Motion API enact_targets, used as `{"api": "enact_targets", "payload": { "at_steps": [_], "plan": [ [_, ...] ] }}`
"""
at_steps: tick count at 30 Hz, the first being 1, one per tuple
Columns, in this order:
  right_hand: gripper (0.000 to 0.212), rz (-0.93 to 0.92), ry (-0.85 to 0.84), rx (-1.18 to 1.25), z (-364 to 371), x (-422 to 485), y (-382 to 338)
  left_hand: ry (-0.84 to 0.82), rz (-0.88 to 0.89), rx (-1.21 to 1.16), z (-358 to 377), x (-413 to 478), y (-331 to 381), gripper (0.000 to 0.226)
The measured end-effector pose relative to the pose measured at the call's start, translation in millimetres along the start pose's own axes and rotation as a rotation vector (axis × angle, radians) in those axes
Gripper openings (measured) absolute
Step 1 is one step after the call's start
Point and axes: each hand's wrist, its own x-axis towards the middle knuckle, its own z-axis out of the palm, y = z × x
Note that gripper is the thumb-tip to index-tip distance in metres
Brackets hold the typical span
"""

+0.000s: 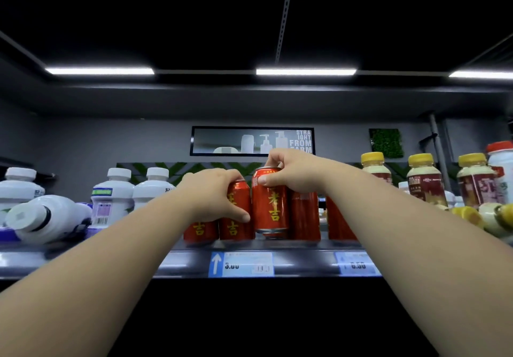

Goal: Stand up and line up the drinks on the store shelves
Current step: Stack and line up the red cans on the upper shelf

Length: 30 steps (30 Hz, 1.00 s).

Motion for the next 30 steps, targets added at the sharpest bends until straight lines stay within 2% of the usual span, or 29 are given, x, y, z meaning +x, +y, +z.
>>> {"api": "enact_targets", "payload": {
  "at_steps": [3, 11, 15, 19, 22, 24, 27, 30],
  "plan": [
    [0.035, 0.003, -0.022, -0.064, 9, 0, 0, -0.016, -0.011, -0.021, -2, -2, -7, 0.073],
    [0.037, -0.001, 0.064, -0.263, 11, -4, 5, -0.037, 0.044, 0.051, 4, -1, 2, 0.077],
    [0.038, -0.004, 0.016, -0.374, 16, -5, 10, -0.016, 0.054, 0.119, 8, 0, 4, 0.090],
    [0.038, 0.010, 0.005, -0.322, 10, -5, 13, -0.008, 0.046, 0.149, 14, 0, 13, 0.105],
    [0.032, 0.015, -0.069, -0.179, 2, -10, 20, 0.049, 0.090, 0.139, 19, 0, 24, 0.101],
    [0.037, 0.004, -0.071, -0.155, -3, -15, 25, 0.080, 0.120, 0.127, 23, 0, 32, 0.096],
    [0.049, 0.022, -0.034, -0.312, -12, -24, 32, 0.115, 0.128, 0.132, 28, 3, 41, 0.097],
    [0.050, 0.055, -0.097, -0.480, -14, -28, 35, 0.131, 0.114, 0.145, 31, 5, 48, 0.102]
  ]
}}
